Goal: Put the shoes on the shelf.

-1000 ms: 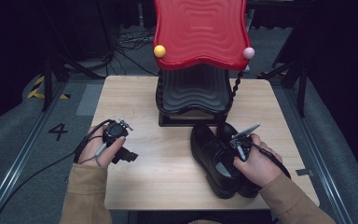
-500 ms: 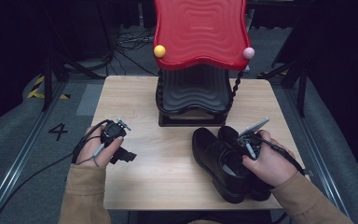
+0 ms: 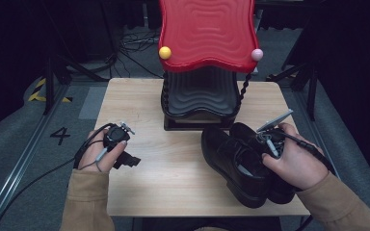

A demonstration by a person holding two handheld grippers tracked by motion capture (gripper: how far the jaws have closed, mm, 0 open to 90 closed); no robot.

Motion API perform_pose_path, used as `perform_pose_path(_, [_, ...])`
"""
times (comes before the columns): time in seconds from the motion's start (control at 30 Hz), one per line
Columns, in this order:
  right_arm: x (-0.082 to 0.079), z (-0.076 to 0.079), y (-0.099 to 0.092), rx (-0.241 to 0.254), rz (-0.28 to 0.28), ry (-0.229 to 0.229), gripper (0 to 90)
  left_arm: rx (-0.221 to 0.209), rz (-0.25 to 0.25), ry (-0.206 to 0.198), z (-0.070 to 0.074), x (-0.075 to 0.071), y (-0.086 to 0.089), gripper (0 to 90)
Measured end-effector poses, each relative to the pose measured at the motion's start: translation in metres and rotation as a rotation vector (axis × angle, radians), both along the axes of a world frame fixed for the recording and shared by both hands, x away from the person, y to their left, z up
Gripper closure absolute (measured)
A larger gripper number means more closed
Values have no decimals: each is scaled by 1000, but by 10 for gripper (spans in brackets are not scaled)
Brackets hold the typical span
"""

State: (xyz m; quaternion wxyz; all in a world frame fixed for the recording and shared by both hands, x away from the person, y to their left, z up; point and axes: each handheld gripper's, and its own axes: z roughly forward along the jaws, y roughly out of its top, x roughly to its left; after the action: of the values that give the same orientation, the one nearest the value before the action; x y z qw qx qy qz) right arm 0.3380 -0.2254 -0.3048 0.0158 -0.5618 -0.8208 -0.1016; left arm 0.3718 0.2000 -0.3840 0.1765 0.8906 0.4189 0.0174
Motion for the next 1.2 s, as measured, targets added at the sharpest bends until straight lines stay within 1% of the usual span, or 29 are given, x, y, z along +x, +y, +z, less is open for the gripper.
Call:
perform_pose_path(0.07, [0, 3, 0, 3, 1, -1, 823, 2, -2, -2, 0, 0, 0, 174])
perform_pose_path(0.23, [-3, 24, -2, 2, 1, -17, 823, 4, -4, -2, 0, 0, 0, 174])
perform_pose_path(0.4, [-3, 36, -5, 11, 3, -23, 822, 1, -1, -1, 0, 0, 0, 174])
perform_pose_path(0.43, [-3, 42, -6, 13, 4, -26, 822, -2, 0, -1, 0, 0, 0, 174])
perform_pose_path(0.5, [-3, 44, -6, 13, 2, -28, 822, 1, -1, -1, 0, 0, 1, 174])
perform_pose_path(0.6, [-3, 53, -6, 16, 3, -30, 822, -1, -1, -2, 0, 0, 1, 174])
perform_pose_path(0.63, [-3, 60, -7, 20, 4, -33, 823, -3, 2, -1, 0, 0, 1, 174])
perform_pose_path(0.7, [-3, 62, -7, 22, 4, -36, 823, -2, 3, 0, 0, 0, 1, 174])
perform_pose_path(0.83, [-3, 77, -8, 27, 1, -50, 823, -3, 1, -3, 0, 0, 2, 174])
perform_pose_path(0.87, [-3, 84, -8, 29, 1, -57, 823, -3, 1, -2, 0, 0, 2, 174])
perform_pose_path(0.9, [-3, 84, -8, 29, 1, -57, 823, -4, 2, 0, 0, 0, 2, 174])
perform_pose_path(0.93, [-4, 92, -8, 29, 0, -58, 823, -2, 3, 2, 0, 1, 2, 174])
perform_pose_path(1.03, [-4, 102, -9, 32, -1, -64, 823, -4, 0, 5, -1, 2, 2, 174])
perform_pose_path(1.07, [-4, 102, -9, 32, -1, -64, 823, -4, 0, 5, -1, 2, 2, 174])
perform_pose_path(1.1, [-6, 110, -9, 38, -4, -72, 823, -4, 0, 7, -2, 3, 2, 174])
perform_pose_path(1.2, [-7, 120, -10, 49, -2, -80, 823, -6, 4, 13, -2, 3, 3, 174])
